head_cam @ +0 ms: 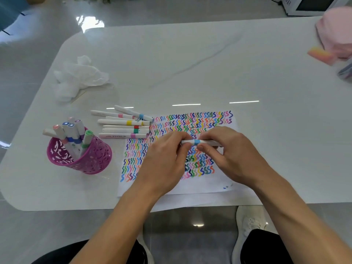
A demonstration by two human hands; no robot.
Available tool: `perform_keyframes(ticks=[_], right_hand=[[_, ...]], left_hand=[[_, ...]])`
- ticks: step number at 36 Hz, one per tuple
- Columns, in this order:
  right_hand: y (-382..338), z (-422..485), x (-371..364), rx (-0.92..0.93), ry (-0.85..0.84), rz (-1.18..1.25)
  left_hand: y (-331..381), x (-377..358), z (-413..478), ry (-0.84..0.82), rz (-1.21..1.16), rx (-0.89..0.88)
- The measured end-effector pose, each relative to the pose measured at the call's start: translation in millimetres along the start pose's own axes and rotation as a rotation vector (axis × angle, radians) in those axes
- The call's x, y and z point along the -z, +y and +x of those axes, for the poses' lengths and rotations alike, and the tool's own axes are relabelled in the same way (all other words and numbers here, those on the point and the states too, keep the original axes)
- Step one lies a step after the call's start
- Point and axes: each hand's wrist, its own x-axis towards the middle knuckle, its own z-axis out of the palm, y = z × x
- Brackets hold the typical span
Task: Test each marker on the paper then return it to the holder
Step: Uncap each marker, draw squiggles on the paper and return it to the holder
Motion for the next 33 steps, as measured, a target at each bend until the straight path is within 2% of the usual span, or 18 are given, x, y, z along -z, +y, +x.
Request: perform_keyframes(ticks=[3,6,21,29,33], right_hand=[[1.7,-2.3,-1.1,0.005,-0.058,-0.045],[3.8,-5.0,-2.0,-0.006,-0.108,-0.105],[9.5,-13.6,3.2,0.025,-0.014,-0.207],[19.1,-15.9,9.8,-0.04,0.036,-0.234],[23.2,-15.3,19.2,-0.095,0.085,-0.173]], left_hand=[[2.9,-1.4,0.8,-0.132,0.076,-0.043],[5.1,-2.1,2.3,-0.159,0.094,-0.05],[14.0,-6.9,12.5,-0.097,0.03,-0.036],[22.6,-13.5,14.6,-0.041,0.053,-0.052],[21.2,-14.5,19.2,-0.034,0.057,-0.037]])
